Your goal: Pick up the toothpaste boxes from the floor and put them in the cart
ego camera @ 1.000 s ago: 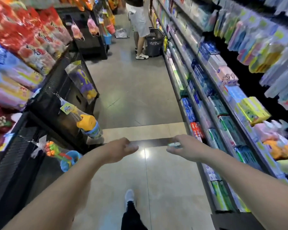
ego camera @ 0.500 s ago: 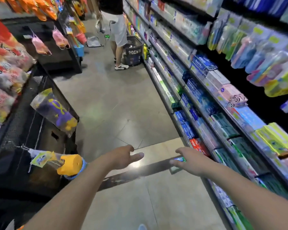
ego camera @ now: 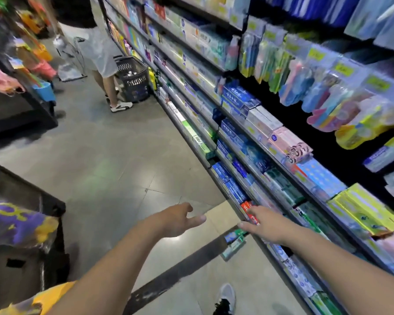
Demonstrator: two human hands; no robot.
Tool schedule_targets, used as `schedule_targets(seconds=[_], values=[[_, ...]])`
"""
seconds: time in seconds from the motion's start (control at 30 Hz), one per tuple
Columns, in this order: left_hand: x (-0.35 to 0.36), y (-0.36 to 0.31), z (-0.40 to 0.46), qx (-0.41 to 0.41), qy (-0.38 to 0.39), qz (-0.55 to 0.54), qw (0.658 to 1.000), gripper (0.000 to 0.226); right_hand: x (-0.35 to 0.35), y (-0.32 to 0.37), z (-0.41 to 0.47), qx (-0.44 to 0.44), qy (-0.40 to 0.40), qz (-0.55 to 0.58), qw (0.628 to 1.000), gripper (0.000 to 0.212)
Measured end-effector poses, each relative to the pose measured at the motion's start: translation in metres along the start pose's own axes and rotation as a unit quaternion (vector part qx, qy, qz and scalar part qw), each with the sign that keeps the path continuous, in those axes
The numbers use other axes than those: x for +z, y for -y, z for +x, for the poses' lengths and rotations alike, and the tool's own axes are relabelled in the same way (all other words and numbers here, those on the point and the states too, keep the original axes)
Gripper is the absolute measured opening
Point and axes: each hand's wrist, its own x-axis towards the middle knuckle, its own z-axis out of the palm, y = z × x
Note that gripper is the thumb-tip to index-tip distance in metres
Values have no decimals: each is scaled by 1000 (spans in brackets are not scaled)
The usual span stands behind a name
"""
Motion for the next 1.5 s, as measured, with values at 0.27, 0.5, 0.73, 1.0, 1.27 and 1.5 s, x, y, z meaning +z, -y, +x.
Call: schedule_targets(seconds=[0.27, 0.5, 0.73, 1.0, 1.27, 1.5], values=[[-61, -37, 88, 23, 32, 72, 997, 78, -38, -32, 63, 44, -31, 64, 997, 112], [-90, -82, 187, 84, 134, 202, 967, 80, -39, -60, 75, 156, -31, 146, 976, 88], [-68, -127, 266, 141, 220, 321, 910, 82, 1, -78, 68, 296, -58, 249, 920, 123], [47, -115, 358, 151, 263, 373, 877, 79, 131, -127, 111, 381, -24, 324, 865, 78], [202, -20, 523, 159, 269, 421, 852, 72, 331, -203, 252, 452, -36, 382, 805, 76], [280, 65, 674, 147, 272, 444, 841, 76, 481, -237, 387, 476, -23, 415, 775, 63]])
